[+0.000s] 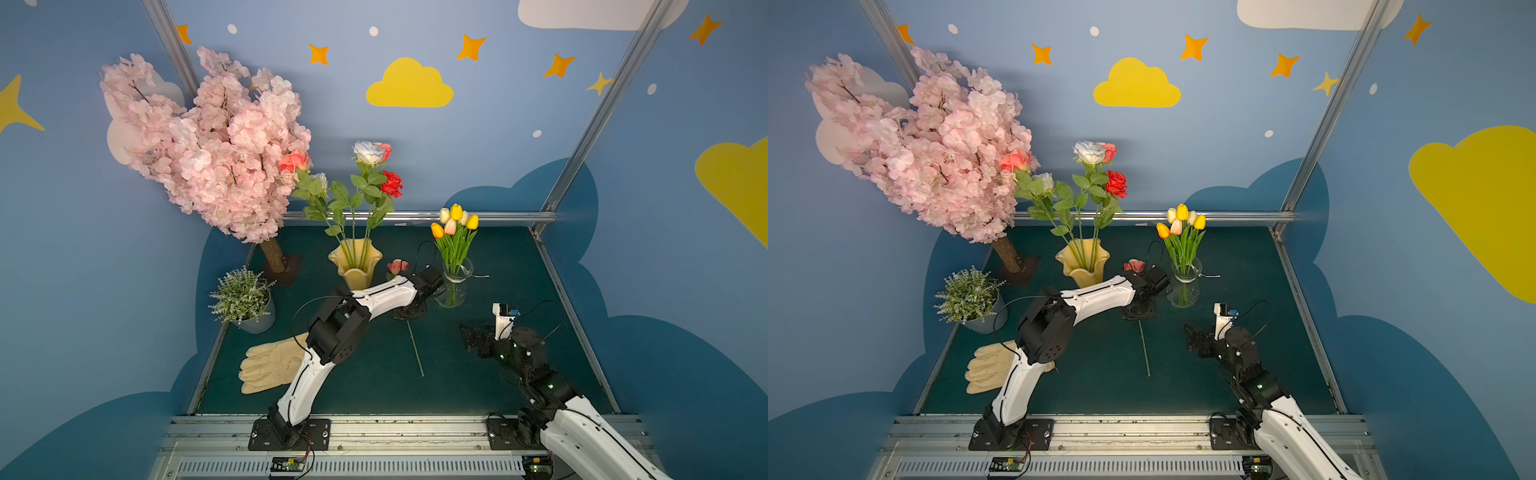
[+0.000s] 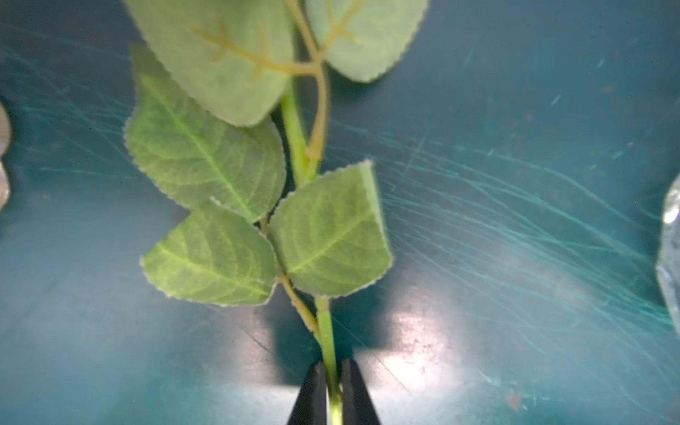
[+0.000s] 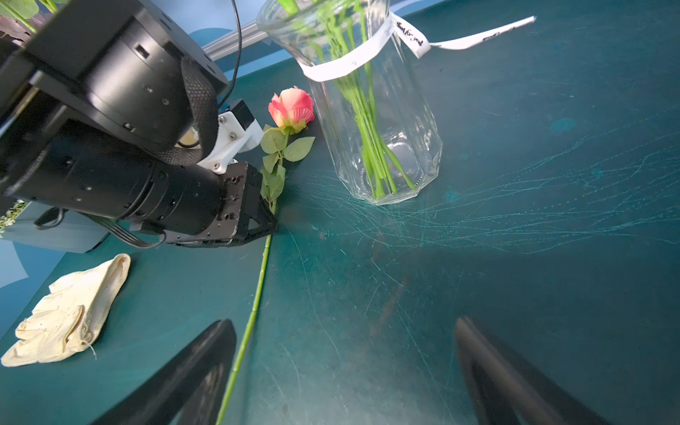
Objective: Arrange the flowers in different vases according to their variety
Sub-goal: Pick up the flower at the center of the board.
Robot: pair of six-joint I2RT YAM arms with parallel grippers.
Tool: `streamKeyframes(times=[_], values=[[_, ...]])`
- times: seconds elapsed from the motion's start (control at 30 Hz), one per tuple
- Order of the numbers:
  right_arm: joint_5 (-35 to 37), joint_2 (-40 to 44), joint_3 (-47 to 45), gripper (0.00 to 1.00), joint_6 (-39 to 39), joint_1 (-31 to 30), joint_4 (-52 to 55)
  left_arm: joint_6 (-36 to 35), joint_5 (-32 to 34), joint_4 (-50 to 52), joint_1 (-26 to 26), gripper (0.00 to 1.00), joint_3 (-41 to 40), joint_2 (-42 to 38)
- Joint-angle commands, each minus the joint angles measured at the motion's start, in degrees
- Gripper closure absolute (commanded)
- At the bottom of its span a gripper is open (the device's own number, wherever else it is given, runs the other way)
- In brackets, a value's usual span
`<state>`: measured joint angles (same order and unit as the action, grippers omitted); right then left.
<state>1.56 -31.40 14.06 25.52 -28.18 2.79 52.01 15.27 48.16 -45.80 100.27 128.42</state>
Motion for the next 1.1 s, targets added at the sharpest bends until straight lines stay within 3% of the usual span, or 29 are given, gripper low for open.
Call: streamKeyframes(times=[0.0, 0.27, 0.63, 0.8, 1.07], values=[[0.94, 0.46, -0.54, 0.02, 0.13, -0.08, -0.24, -1.01, 0.40, 2.11, 0.10, 0.97, -1.26, 1.77], [1.41, 0.18, -0.59, 0.02, -0.37, -0.06, -0.18, -3.80, 4.86, -1.24, -0.26, 0.97, -4.70, -6.53], [2.17, 2.13, -1.18, 0.02, -0.64, -0.09, -0.14, -12.71, 12.93, -8.85, -0.27, 0.98, -10.80, -20.90], [2.48, 1.62, -1.32, 0.02, -0.68, -0.11, -0.33, -17.12, 12.18, -16.21, -0.32, 0.97, -16.09, -28.81], [2.63, 1.96, -1.47, 0.02, -0.74, -0.10, -0.40, -31.21, 3.62, -30.70, -0.34, 0.98, -18.89, -40.18]])
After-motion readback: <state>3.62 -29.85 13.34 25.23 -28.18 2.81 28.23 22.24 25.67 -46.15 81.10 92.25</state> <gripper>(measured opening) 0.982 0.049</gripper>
